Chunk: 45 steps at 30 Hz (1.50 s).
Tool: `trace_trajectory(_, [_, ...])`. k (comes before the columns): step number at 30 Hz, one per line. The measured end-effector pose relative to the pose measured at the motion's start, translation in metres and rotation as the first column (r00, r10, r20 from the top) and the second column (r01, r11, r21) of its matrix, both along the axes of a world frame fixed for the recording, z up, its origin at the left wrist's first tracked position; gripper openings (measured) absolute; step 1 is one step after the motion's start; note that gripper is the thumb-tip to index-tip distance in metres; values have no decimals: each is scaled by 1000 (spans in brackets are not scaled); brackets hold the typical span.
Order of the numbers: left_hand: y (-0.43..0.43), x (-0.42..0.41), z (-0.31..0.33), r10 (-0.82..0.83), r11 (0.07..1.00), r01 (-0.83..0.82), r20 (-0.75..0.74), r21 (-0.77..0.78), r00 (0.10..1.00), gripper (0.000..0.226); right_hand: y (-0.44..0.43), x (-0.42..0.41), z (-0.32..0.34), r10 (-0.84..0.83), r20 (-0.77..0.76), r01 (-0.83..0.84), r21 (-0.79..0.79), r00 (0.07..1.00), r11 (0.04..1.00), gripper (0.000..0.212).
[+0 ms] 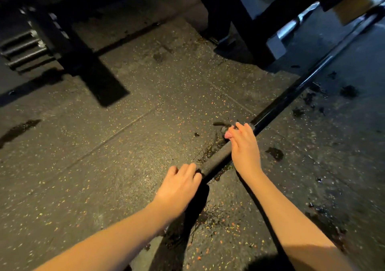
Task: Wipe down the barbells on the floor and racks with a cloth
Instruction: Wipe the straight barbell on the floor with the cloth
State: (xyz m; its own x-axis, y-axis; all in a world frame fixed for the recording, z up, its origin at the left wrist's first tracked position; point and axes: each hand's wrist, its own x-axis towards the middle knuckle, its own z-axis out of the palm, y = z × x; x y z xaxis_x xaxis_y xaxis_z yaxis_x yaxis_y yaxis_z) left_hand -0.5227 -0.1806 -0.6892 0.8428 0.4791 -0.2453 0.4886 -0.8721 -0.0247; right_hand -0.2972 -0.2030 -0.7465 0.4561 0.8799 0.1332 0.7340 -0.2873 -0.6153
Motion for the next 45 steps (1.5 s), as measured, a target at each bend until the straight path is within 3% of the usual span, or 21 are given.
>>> trace_trajectory(3, [9,4,8,-128,992,127,-74,-29,989,47,-7,-20,1,3,-29,-4,-13,1000,1000,28])
trace_trajectory(6, [21,8,12,-201,977,191,-107,-95,974,65,-14,-18,8,55,-19,-56,-46,998,997,22])
trace_trajectory(10, [25,15,13,-253,962,238,-105,-133,962,88,-20,-18,25,113,107,-89,-210,988,974,35])
trace_trajectory(13, [22,13,9,-289,954,281,-69,-102,955,80,-22,-19,44,211,192,-135,-346,958,929,48])
trace_trajectory(17, [25,14,10,-258,959,260,34,-109,965,65,-21,-26,66,284,137,-191,-467,949,863,50])
trace_trajectory(22, [35,23,6,-292,945,306,125,-117,948,52,-29,-36,70,387,83,-319,-425,918,847,41])
trace_trajectory(25, [44,36,14,-226,927,256,135,-275,965,44,-28,-15,62,450,114,-365,-430,886,826,64])
trace_trajectory(29, [52,48,10,-121,890,135,59,-436,991,41,-6,63,43,250,140,-184,-369,958,911,66])
trace_trajectory(32, [57,55,10,-111,870,91,-12,-485,994,56,14,86,33,129,183,-55,-366,975,929,47])
trace_trajectory(37, [60,79,9,-172,892,106,-113,-440,979,82,-5,59,29,269,86,-254,-157,959,954,42])
trace_trajectory(40, [57,97,10,-141,903,78,-121,-423,983,71,4,104,24,274,139,-246,-192,952,950,36])
trace_trajectory(45, [49,107,2,-48,909,-16,-142,-417,989,53,26,122,19,1,174,25,-143,985,989,28])
